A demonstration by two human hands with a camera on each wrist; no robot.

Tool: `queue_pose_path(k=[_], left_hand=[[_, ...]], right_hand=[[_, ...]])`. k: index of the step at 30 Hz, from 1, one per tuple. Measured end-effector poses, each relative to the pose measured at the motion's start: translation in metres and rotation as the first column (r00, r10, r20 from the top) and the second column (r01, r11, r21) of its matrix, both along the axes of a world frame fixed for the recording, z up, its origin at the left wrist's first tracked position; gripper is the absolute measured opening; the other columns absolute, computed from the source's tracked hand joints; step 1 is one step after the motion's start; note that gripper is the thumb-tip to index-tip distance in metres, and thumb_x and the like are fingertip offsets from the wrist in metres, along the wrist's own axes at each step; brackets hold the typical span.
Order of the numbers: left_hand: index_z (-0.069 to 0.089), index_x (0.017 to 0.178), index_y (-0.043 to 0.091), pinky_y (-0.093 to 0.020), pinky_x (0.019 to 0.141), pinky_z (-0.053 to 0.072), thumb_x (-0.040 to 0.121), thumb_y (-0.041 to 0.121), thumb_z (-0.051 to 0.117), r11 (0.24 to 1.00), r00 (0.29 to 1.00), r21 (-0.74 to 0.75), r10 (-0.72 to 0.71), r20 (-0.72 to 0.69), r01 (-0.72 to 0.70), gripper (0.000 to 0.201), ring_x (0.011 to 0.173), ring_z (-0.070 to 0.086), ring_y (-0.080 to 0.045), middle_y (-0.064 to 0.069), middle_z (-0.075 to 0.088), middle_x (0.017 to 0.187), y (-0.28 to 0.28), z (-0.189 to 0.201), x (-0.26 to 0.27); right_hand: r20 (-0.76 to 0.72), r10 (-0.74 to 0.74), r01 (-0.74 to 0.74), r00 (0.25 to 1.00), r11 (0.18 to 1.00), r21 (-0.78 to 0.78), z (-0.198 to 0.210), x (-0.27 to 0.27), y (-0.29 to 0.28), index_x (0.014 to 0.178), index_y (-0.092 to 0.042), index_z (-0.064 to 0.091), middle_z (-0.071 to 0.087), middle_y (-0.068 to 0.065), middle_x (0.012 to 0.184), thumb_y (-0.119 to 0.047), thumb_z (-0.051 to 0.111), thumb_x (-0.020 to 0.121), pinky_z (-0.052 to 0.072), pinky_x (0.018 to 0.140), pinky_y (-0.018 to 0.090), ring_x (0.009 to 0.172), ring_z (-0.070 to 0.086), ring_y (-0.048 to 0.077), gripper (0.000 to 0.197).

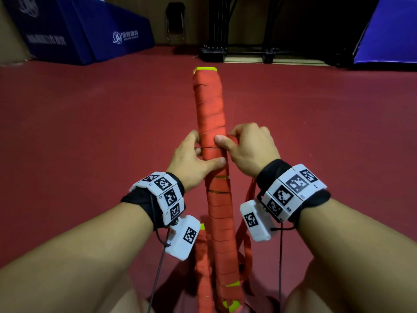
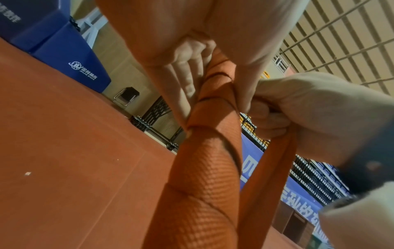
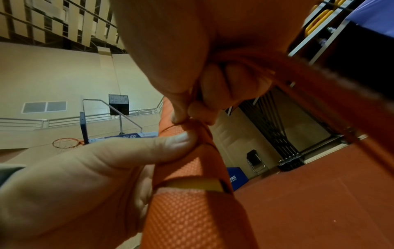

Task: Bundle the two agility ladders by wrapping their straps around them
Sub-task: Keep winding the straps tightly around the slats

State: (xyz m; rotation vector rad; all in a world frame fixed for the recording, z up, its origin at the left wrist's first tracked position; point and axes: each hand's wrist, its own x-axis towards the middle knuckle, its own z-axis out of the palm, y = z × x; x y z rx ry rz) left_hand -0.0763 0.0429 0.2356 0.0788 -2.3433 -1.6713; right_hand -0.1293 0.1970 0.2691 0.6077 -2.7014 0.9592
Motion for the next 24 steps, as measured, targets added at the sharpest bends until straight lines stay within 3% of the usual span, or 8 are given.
queue_pose_path(k=[3, 6, 8, 12, 14, 16, 21, 24], left_hand=[[0.057, 0.103, 0.024, -0.049, 0.070, 0.062, 0.054, 0.043, 0.085, 0.996, 0.999, -0.072, 0.053, -0.015, -0.054, 0.060, 0.081, 0.074, -0.011, 0.006, 0.073, 0.089, 0.000, 0.002, 0.003], [0.059, 0.109, 0.028, -0.043, 0.074, 0.061, 0.059, 0.040, 0.081, 0.986, 0.997, -0.150, 0.068, -0.043, -0.074, 0.056, 0.081, 0.072, -0.010, 0.007, 0.074, 0.090, -0.002, 0.005, 0.007], [0.059, 0.113, 0.035, -0.041, 0.078, 0.059, 0.061, 0.039, 0.077, 0.979, 0.997, -0.191, 0.072, -0.039, -0.078, 0.056, 0.086, 0.070, -0.012, 0.009, 0.073, 0.093, -0.002, 0.007, 0.008], [0.057, 0.113, 0.031, -0.045, 0.081, 0.059, 0.059, 0.039, 0.081, 0.989, 0.999, -0.138, 0.041, -0.021, -0.043, 0.060, 0.091, 0.071, -0.014, 0.005, 0.073, 0.099, 0.000, 0.008, 0.006], [0.049, 0.104, 0.021, -0.050, 0.082, 0.058, 0.053, 0.041, 0.083, 0.997, 1.000, -0.071, -0.003, 0.013, 0.004, 0.064, 0.088, 0.070, -0.019, -0.004, 0.073, 0.098, 0.003, 0.007, 0.005], [0.043, 0.093, 0.023, -0.053, 0.083, 0.056, 0.048, 0.043, 0.080, 0.998, 0.998, 0.013, -0.054, 0.013, 0.054, 0.062, 0.082, 0.064, -0.020, -0.005, 0.068, 0.091, 0.006, 0.007, 0.004], [0.042, 0.087, 0.022, -0.047, 0.073, 0.053, 0.054, 0.024, 0.080, 0.993, 0.997, 0.097, -0.064, -0.033, 0.067, 0.049, 0.079, 0.060, -0.017, -0.005, 0.063, 0.088, 0.006, 0.005, 0.000], [0.046, 0.092, 0.010, -0.036, 0.070, 0.056, 0.062, 0.015, 0.081, 0.995, 0.997, 0.083, -0.054, -0.047, 0.058, 0.046, 0.076, 0.063, -0.012, -0.004, 0.066, 0.087, 0.002, 0.001, -0.001]], right_hand=[[-0.026, 0.047, -0.045, 0.999, 0.997, 0.069, 0.001, 0.006, -0.004, 0.083, -0.017, 0.061, 0.068, 0.014, 0.089, -0.058, 0.054, 0.092, 0.044, 0.079, 0.038, 0.096, 0.060, 0.041, 0.042], [-0.027, 0.077, -0.074, 0.997, 0.993, 0.088, 0.000, 0.015, -0.009, 0.069, -0.022, 0.047, 0.063, 0.011, 0.077, -0.085, 0.041, 0.073, 0.050, 0.069, 0.040, 0.078, 0.061, 0.038, 0.063], [-0.026, 0.076, -0.073, 0.997, 0.992, 0.103, 0.000, 0.018, -0.011, 0.068, -0.024, 0.043, 0.059, 0.007, 0.073, -0.091, 0.040, 0.065, 0.047, 0.065, 0.038, 0.074, 0.059, 0.034, 0.068], [-0.018, 0.093, -0.092, 0.996, 0.993, 0.069, 0.002, 0.016, -0.009, 0.069, -0.025, 0.042, 0.055, 0.004, 0.071, -0.076, 0.055, 0.081, 0.038, 0.064, 0.035, 0.076, 0.059, 0.035, 0.054], [-0.019, 0.095, -0.094, 0.995, 0.994, 0.050, 0.004, 0.013, -0.006, 0.076, -0.021, 0.050, 0.053, 0.003, 0.072, -0.068, 0.054, 0.088, 0.035, 0.067, 0.035, 0.081, 0.060, 0.037, 0.049], [-0.021, 0.097, -0.096, 0.995, 0.994, 0.043, 0.003, 0.010, -0.004, 0.086, -0.015, 0.058, 0.053, 0.003, 0.075, -0.061, 0.053, 0.093, 0.033, 0.069, 0.034, 0.088, 0.060, 0.039, 0.047], [-0.033, 0.100, -0.098, 0.994, 0.993, 0.059, 0.001, 0.007, -0.002, 0.091, -0.017, 0.061, 0.066, 0.014, 0.087, -0.065, 0.046, 0.094, 0.047, 0.073, 0.041, 0.087, 0.061, 0.040, 0.051], [0.033, 0.070, -0.074, 0.997, 0.992, 0.105, 0.001, 0.008, -0.002, 0.076, -0.022, 0.057, 0.067, 0.015, 0.085, -0.069, 0.043, 0.093, 0.051, 0.075, 0.043, 0.085, 0.062, 0.040, 0.052]])
